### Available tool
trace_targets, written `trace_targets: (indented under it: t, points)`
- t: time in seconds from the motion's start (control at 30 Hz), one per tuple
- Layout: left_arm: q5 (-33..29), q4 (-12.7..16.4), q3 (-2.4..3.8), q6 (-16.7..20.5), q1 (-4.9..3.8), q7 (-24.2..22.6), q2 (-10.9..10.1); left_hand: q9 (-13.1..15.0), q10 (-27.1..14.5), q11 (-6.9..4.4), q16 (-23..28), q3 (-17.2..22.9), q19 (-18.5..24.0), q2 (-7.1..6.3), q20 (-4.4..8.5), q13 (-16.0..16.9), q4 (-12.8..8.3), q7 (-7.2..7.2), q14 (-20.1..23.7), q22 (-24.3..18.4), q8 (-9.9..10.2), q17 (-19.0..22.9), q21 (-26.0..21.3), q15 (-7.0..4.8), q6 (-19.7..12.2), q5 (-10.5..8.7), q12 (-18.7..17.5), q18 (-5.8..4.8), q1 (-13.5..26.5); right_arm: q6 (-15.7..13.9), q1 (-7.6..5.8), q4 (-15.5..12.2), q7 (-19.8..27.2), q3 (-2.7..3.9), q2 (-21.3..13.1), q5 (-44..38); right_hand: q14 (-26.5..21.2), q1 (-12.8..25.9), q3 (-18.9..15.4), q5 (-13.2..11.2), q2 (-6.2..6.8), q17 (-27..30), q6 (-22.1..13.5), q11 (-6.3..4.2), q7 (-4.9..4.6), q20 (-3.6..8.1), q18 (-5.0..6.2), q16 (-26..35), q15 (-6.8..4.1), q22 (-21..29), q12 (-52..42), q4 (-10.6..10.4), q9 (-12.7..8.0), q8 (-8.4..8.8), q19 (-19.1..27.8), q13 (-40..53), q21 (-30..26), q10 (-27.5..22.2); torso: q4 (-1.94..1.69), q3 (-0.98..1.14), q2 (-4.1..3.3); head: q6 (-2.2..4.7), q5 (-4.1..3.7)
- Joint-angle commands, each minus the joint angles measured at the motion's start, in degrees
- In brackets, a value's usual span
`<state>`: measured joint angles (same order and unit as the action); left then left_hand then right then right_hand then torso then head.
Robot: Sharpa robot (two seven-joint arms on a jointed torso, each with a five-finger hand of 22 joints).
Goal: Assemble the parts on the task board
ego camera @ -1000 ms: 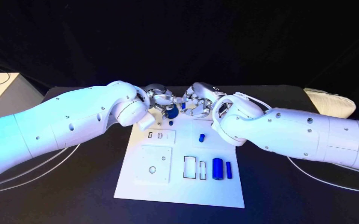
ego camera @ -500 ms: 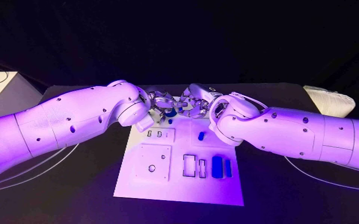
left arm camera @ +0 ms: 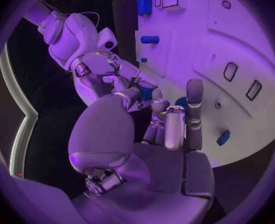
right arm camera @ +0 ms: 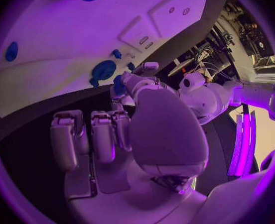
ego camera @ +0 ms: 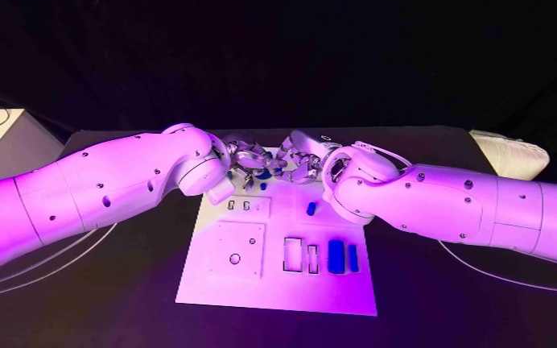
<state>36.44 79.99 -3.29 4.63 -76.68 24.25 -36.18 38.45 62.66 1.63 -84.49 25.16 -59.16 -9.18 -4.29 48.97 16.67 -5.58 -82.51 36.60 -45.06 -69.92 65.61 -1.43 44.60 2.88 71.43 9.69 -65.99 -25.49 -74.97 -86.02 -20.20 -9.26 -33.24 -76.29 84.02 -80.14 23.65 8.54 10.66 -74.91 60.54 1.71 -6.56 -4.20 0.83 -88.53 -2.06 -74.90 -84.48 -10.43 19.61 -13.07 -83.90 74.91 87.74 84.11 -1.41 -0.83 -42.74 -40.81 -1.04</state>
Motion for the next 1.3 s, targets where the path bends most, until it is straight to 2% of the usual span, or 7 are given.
trace_targets:
  t: [0.03,0.43,0.73,0.93,1.03,1.1,1.3]
  points:
    - [-0.04,0.63,0.21,-1.65,-0.17,-0.66,-0.56,-0.01,-0.41,-0.02,0.31,-0.38,0.15,-0.94,0.01,-0.02,0.16,-0.01,0.0,0.0,0.0,0.01,-0.28,-0.33,-0.33,0.02,-0.25,0.25,0.18,2.25,0.48,0.53,-0.2,-0.24,0.11,-0.72,5.29,0.11,0.18,0.33,-0.12,-12.44,0.83,-0.43,0.74,0.36,-0.14,-0.01,-0.38,-13.43,0.4,0.05,0.88,-0.14,-4.57,10.8,-0.13,2.52,-0.09,-0.08,-0.01,-0.19,0.05]
    - [-2.0,3.01,0.3,-3.49,-0.1,-0.58,-4.87,1.06,-0.44,0.09,0.39,-4.05,0.3,-1.65,-0.09,-0.27,0.21,-0.07,0.09,-0.24,-0.09,0.1,-0.34,-0.21,-0.32,0.0,-0.19,0.27,2.71,1.9,1.08,1.61,-0.15,-0.31,0.13,-0.71,5.29,0.11,0.18,0.33,-0.12,-12.44,0.83,-0.43,0.74,0.36,-0.14,-0.01,-0.38,-13.43,0.4,0.05,0.88,-0.14,-4.57,10.8,-0.13,2.52,-0.19,-0.26,0.01,-0.56,0.24]
    - [-3.5,3.54,0.39,-2.52,-0.07,-1.26,-8.02,2.07,-1.32,-0.06,0.79,-6.92,1.06,0.9,-0.04,-1.54,0.05,0.1,0.54,-1.56,0.16,1.08,-0.96,-0.34,-0.66,0.03,-0.69,0.5,2.1,-1.25,1.55,0.14,1.29,-0.32,-0.5,-0.56,5.31,0.07,0.63,0.98,-0.18,-12.49,0.7,-0.46,0.77,0.39,-0.18,-0.04,-0.41,-13.54,0.31,0.28,1.03,-0.37,-4.67,10.88,0.01,2.58,-0.01,-0.08,-0.08,-0.92,1.27]
    - [-12.2,3.21,0.47,-1.23,0.01,-6.91,-11.02,0.13,-10.4,1.5,4.12,-2.24,3.43,2.64,-0.91,-12.62,0.15,-1.76,4.42,-4.6,4.78,8.78,-3.54,0.91,-4.07,0.02,-7.53,0.76,-2.93,-3.38,2.02,-1.9,2.37,-0.33,-0.88,-1.76,5.3,0.13,0.77,1.27,-0.12,-12.47,0.57,-0.46,0.74,0.4,-0.18,-0.02,-0.42,-13.55,0.31,0.35,1.07,-0.41,-4.68,10.89,0.02,2.59,0.02,-0.04,-0.11,-1.24,2.03]
    - [-19.74,3.05,0.49,-1.2,0.04,-13.07,-12.64,-4.24,-14.3,3.88,10.68,6.21,5.48,2.21,-2.73,-16.29,-0.08,-4.49,12.52,-6.52,9.97,21.96,-6.72,3.08,-7.11,0.09,-12.19,0.75,-7.44,-3.85,2.48,-2.55,2.45,-0.33,-0.62,-3.43,5.3,0.19,0.8,1.33,-0.08,-12.45,0.47,-0.44,0.7,0.4,-0.18,-0.01,-0.42,-13.53,0.28,0.36,1.07,-0.4,-4.66,10.91,0.0,2.6,-0.04,-0.06,-0.03,-1.47,2.29]
    - [-23.84,3.08,0.49,-1.13,0.06,-16.74,-13.57,-5.73,-15.18,4.49,13.84,9.47,6.0,1.11,-3.47,-18.02,-0.37,-5.2,16.11,-7.59,11.04,27.74,-8.32,3.62,-7.72,0.02,-13.61,0.81,-8.36,-3.96,2.87,-2.76,2.33,-0.33,-0.26,-4.39,5.3,0.19,0.8,1.33,-0.08,-12.45,0.47,-0.44,0.7,0.4,-0.18,-0.01,-0.42,-13.53,0.28,0.36,1.07,-0.4,-4.66,10.91,0.0,2.6,-0.12,-0.08,-0.02,-1.55,2.34]
    - [-29.52,3.62,0.5,-0.4,0.08,-22.71,-15.5,-7.74,-16.0,5.28,17.32,12.44,6.32,0.07,-4.14,-20.33,-0.69,-6.04,19.8,-8.89,12.13,33.59,-10.14,4.32,-8.43,0.02,-15.16,0.82,-8.87,-3.89,4.21,-2.57,1.28,-0.44,1.47,-6.98,5.29,0.32,0.84,1.37,0.0,-12.4,0.28,-0.39,0.64,0.4,-0.15,0.02,-0.4,-13.46,0.37,0.36,1.07,-0.37,-4.6,10.85,-0.11,2.56,-0.1,-0.14,-0.09,-1.7,2.42]
